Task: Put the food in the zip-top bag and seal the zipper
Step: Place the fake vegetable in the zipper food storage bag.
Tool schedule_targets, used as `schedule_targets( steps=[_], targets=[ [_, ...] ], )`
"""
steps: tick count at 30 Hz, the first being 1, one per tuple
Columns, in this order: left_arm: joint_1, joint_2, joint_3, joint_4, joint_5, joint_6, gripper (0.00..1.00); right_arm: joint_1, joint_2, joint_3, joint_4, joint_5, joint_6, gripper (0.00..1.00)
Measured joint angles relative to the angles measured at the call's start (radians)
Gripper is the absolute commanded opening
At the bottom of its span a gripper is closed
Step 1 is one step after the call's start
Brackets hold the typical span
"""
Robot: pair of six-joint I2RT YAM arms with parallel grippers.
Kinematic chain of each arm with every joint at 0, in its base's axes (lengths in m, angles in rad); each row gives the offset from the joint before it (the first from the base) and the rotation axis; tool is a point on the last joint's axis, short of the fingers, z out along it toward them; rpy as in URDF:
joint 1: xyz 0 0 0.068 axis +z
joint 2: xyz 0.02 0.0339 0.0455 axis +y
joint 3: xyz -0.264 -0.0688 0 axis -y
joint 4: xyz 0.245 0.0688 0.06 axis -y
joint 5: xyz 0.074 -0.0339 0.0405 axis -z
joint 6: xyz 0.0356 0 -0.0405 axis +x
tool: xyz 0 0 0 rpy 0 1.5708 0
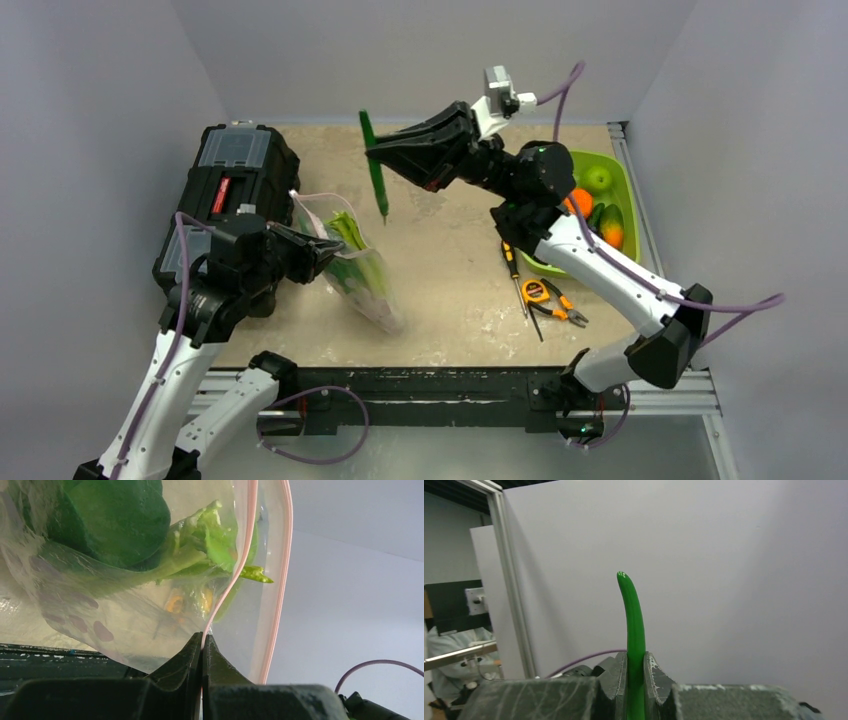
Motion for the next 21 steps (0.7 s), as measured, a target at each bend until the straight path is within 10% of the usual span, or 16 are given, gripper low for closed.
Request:
schedule_targets(
  steps=[21],
  targets=[
    [0.000,-0.023,-0.007,-0.008,0.033,-0.015,0.00,0.182,0.148,0.096,-0.245,0.032,-0.291,0.01]
  ],
)
